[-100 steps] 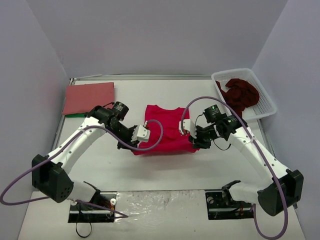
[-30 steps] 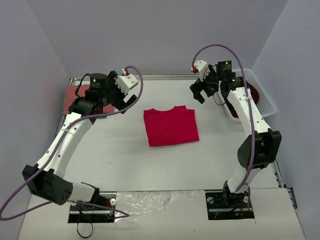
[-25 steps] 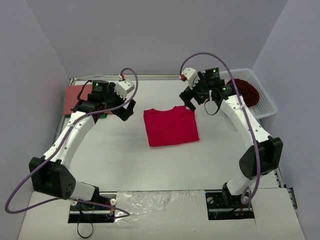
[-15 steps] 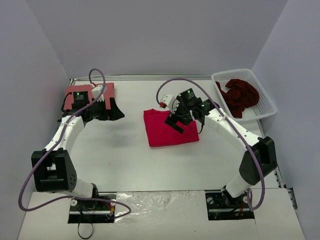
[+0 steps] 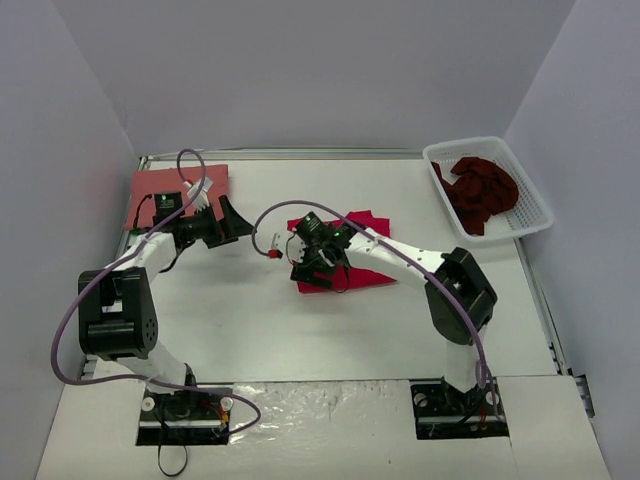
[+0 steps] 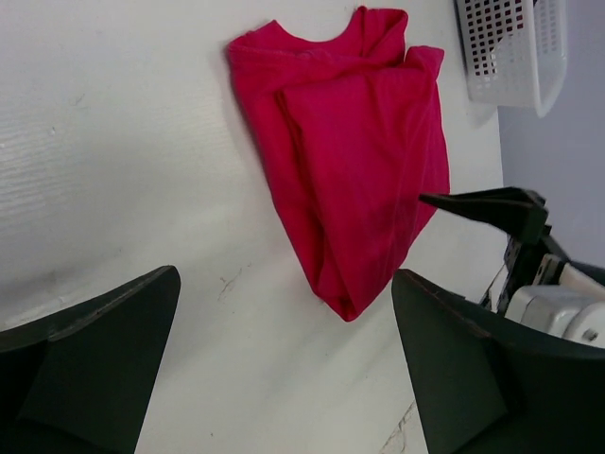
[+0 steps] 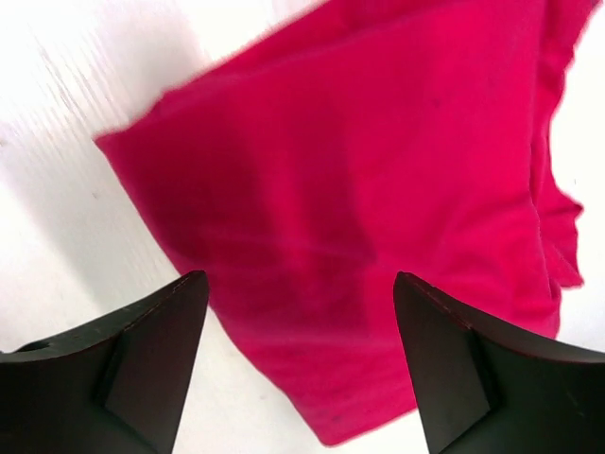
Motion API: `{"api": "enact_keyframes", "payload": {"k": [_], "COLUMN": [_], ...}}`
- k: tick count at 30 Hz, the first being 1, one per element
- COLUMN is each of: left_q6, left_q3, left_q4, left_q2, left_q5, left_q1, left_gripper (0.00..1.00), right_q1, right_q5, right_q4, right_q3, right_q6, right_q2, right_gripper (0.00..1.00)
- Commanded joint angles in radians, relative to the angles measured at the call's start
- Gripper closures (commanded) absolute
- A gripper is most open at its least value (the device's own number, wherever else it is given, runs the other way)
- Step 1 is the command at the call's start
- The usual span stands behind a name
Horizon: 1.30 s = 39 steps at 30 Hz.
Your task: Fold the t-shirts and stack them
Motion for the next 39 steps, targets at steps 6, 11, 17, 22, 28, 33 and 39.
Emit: {"api": "enact_keyframes", "payload": {"k": [6, 11, 17, 22, 28, 33, 39], "left_q6": [-0.078, -0.081, -0.096, -0.104, -0.111, -0.118, -0.147], "left_q3": [-0.013, -0.022, -0.044, -0.039, -0.03, -0.033, -0.045], "left_q4": [0.104, 0.107, 0.135, 0.126, 0.124, 0.13, 0.158], "left_q2": [0.01, 0.019, 0.019, 0.021, 0.038, 0.045, 0.044], "left_q5": [0.031, 0.023, 0.017, 0.02, 0.031, 0.034, 0.042], "left_q1": [0.027, 0.033, 0.035, 0.037, 0.037, 0.037, 0.03], "left_gripper": [0.06, 0.06, 0.06, 0.06, 0.06, 0.06, 0.06], "right_q1": [0.087, 0.128, 0.139, 0.151, 0.153, 0.153, 0.153], "right_q5": [0.08, 0.1, 0.066, 0.036, -0.001, 0.01, 0.019], "right_q4": [-0.031, -0.066, -0.092, -0.111, -0.141, -0.143, -0.148], "right_q3": [0.119, 0.162, 0.177, 0.182, 0.187, 0.196, 0.214], "right_q6": [0.007, 0.007, 0.013, 0.013, 0.005, 0.004, 0.007], "right_q2": [0.107, 0.146, 0.195, 0.233, 0.262, 0.285, 0.307], "right_gripper": [0.34, 0.43, 0.57, 0.52, 0.37, 0.36, 0.98]}}
